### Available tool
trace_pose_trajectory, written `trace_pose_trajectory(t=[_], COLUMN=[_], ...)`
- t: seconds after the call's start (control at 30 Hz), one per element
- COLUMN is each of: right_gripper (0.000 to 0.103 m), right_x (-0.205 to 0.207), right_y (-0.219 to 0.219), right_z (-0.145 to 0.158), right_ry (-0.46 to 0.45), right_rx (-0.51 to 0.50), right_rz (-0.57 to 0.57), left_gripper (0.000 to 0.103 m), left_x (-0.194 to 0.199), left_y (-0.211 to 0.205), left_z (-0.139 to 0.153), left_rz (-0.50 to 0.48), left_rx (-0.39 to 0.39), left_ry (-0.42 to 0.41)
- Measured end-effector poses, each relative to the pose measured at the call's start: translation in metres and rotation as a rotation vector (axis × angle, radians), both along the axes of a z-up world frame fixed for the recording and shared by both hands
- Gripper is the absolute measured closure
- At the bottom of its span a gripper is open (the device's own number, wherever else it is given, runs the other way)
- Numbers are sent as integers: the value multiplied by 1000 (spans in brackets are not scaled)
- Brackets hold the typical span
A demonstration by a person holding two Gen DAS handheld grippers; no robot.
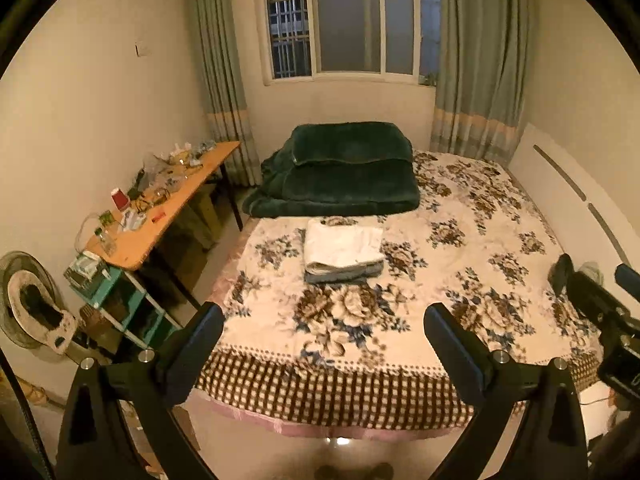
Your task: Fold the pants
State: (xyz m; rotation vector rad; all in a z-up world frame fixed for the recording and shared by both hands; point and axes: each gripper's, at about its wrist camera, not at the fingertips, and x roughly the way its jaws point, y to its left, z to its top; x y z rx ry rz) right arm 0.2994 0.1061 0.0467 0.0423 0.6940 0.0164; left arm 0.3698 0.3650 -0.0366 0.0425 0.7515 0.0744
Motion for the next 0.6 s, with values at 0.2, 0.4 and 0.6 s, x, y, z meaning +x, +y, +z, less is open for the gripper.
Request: trace_pose_trajectory(t=[0.2, 0.4, 0.6], right_gripper=[2, 1, 1], right_x=[35, 59, 78], right_y=[-9, -11, -10], right_z=[4, -5, -26], right_ry=[11, 40, 86], right_rx=[6, -6, -15], right_rz=[-30, -40, -45], left_gripper=[0, 0, 0], left_x=[20, 36, 47], left_y=[0, 0, -2], left_z=[0, -5, -12], left_rz=[11, 11, 6], left_rx=[15, 16, 21], left_ry=[-5, 12, 42])
